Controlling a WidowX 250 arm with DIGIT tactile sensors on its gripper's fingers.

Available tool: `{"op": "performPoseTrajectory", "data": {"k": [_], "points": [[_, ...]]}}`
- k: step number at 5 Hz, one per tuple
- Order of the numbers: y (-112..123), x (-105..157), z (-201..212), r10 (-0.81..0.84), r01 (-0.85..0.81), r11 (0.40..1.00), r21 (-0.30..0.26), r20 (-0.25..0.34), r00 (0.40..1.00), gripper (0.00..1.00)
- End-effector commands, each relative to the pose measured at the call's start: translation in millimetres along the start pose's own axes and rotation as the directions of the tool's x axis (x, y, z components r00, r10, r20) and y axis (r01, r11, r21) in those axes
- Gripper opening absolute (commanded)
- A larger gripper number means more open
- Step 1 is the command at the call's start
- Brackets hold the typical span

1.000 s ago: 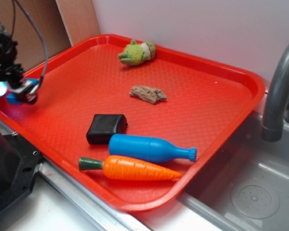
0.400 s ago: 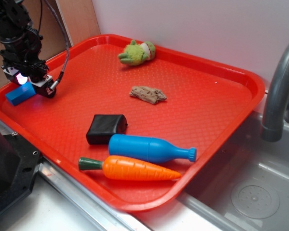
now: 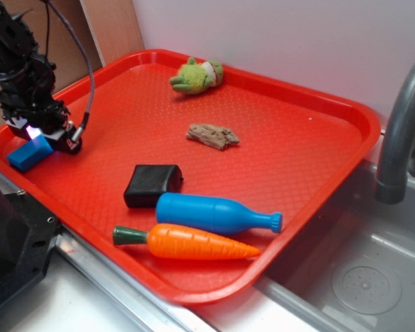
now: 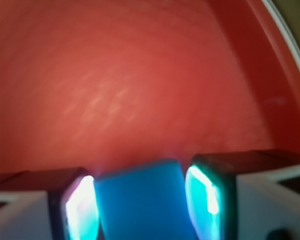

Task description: Grab the blue block.

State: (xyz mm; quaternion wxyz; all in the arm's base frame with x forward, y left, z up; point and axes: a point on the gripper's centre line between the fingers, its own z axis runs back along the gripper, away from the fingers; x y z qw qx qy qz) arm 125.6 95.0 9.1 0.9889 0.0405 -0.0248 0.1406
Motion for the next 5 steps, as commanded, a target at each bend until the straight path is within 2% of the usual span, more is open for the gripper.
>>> {"op": "performPoseTrajectory", "data": {"k": [1, 2, 3, 4, 5], "points": [[-44, 3, 55, -0.119, 0.119, 0.992, -0.039, -0.005, 0.993, 0.00], [-64, 46, 107, -0.118, 0.120, 0.989, -0.090, 0.029, 0.993, 0.00], [-68, 76, 154, -0.132, 0.130, 0.983, -0.131, -0.003, 0.991, 0.00], [-76, 80, 178, -0.156, 0.154, 0.983, -0.104, -0.012, 0.988, 0.00], [-76, 82, 189, -0.139, 0.139, 0.982, -0.129, 0.012, 0.990, 0.00]]}}
